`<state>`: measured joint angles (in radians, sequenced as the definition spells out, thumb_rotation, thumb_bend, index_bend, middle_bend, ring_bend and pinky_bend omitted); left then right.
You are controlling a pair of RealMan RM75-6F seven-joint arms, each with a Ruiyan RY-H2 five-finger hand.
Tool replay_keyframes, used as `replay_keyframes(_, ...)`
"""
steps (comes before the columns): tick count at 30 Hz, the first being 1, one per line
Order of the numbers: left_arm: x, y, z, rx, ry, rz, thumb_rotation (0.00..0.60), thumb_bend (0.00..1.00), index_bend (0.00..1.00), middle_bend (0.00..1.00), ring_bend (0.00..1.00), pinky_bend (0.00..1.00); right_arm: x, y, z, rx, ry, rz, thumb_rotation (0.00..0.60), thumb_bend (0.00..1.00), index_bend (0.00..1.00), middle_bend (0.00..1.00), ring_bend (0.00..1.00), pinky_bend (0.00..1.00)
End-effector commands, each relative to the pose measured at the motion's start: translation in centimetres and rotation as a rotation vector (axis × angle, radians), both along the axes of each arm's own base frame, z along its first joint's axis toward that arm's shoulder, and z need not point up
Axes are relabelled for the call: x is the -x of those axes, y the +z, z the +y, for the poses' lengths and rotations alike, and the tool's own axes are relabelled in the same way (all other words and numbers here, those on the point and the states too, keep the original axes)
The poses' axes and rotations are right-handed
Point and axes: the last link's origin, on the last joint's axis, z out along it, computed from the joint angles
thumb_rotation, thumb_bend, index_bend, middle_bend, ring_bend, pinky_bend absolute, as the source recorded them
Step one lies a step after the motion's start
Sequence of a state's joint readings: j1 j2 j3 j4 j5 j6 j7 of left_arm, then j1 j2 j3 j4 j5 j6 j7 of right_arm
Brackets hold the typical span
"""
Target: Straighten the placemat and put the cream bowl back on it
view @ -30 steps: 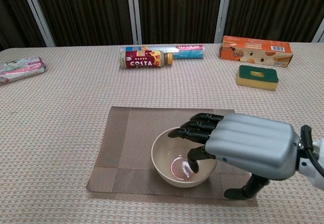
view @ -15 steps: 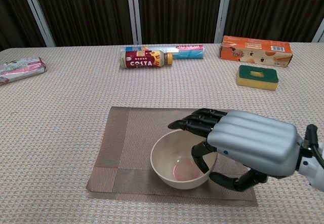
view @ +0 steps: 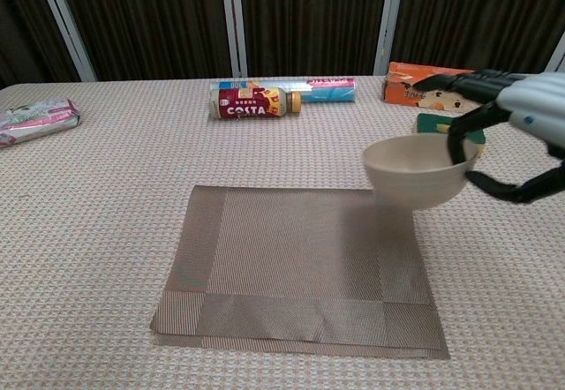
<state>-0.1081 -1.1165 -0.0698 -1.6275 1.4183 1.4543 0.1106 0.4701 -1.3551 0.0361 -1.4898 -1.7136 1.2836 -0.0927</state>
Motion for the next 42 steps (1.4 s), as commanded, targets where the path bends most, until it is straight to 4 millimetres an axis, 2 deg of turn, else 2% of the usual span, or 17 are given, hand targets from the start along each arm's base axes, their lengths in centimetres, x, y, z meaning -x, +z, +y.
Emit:
replay_keyframes(1, -0.1, -0.1, 0.0, 0.002, 0.000, -0.004, 0.600, 0.00, 0.00, 0.00, 0.00, 0.00, 3.6, 3.1, -1.4, 0.089, -0.110, 0.001, 0.600, 0.49, 0.62, 0.00, 0.00, 0.00)
replay_keyframes(5, -0.4, -0.2, -0.1, 0.006, -0.011, -0.008, 0.600, 0.00, 0.00, 0.00, 0.00, 0.00, 6.7, 4.4, -2.7, 0.141, -0.219, 0.033, 0.600, 0.49, 0.62, 0.00, 0.00, 0.00)
replay_keyframes(9, -0.7, -0.4, -0.2, 0.013, -0.019, -0.008, 0.600, 0.00, 0.00, 0.00, 0.00, 0.00, 9.1, 4.6, -4.2, 0.170, -0.318, 0.061, 0.600, 0.49, 0.62, 0.00, 0.00, 0.00)
replay_keyframes(15, -0.5, -0.4, -0.1, 0.011, -0.008, -0.002, 0.600, 0.00, 0.00, 0.00, 0.00, 0.00, 10.6, 3.9, -5.3, 0.193, -0.369, 0.092, 0.600, 0.49, 0.62, 0.00, 0.00, 0.00)
replay_keyframes(24, -0.1, -0.2, -0.1, 0.004, 0.005, -0.001, 0.600, 0.00, 0.00, 0.00, 0.00, 0.00, 12.6, 3.3, -5.5, 0.202, -0.408, 0.128, 0.600, 0.48, 0.62, 0.01, 0.00, 0.00)
replay_keyframes(26, -0.1, -0.2, -0.1, 0.004, 0.006, 0.000, 0.600, 0.00, 0.00, 0.00, 0.00, 0.00, 12.9, 3.2, -5.4, 0.197, -0.414, 0.126, 0.600, 0.32, 0.54, 0.01, 0.00, 0.00)
replay_keyframes(28, -0.1, -0.2, -0.2, 0.004, 0.005, 0.000, 0.600, 0.00, 0.00, 0.00, 0.00, 0.00, 13.1, 3.1, -5.1, 0.190, -0.417, 0.130, 0.600, 0.10, 0.34, 0.00, 0.00, 0.00)
replay_keyframes(29, -0.1, -0.2, -0.2, 0.005, 0.003, 0.002, 0.600, 0.00, 0.00, 0.00, 0.00, 0.00, 13.3, 3.0, -4.8, 0.179, -0.420, 0.137, 0.600, 0.01, 0.19, 0.00, 0.00, 0.00)
replay_keyframes(31, -0.1, -0.3, -0.2, 0.007, 0.001, 0.006, 0.600, 0.00, 0.00, 0.00, 0.00, 0.00, 13.5, 3.1, -4.2, 0.164, -0.427, 0.128, 0.600, 0.00, 0.03, 0.00, 0.00, 0.00)
replay_keyframes(33, -0.1, -0.3, -0.3, 0.009, 0.001, 0.007, 0.600, 0.00, 0.00, 0.00, 0.00, 0.00, 13.2, 3.3, -3.6, 0.157, -0.421, 0.103, 0.600, 0.00, 0.00, 0.00, 0.00, 0.00)
replay_keyframes(38, -0.3, -0.5, -0.3, 0.014, -0.010, 0.007, 0.600, 0.00, 0.00, 0.00, 0.00, 0.00, 11.9, 4.6, -1.4, 0.180, -0.358, 0.045, 0.600, 0.00, 0.00, 0.00, 0.00, 0.00)
replay_keyframes(42, -1.1, -1.0, -0.7, 0.040, -0.045, -0.009, 0.600, 0.00, 0.00, 0.00, 0.00, 0.00, 10.0, 6.9, 0.3, 0.234, -0.292, -0.022, 0.600, 0.00, 0.00, 0.00, 0.00, 0.00)
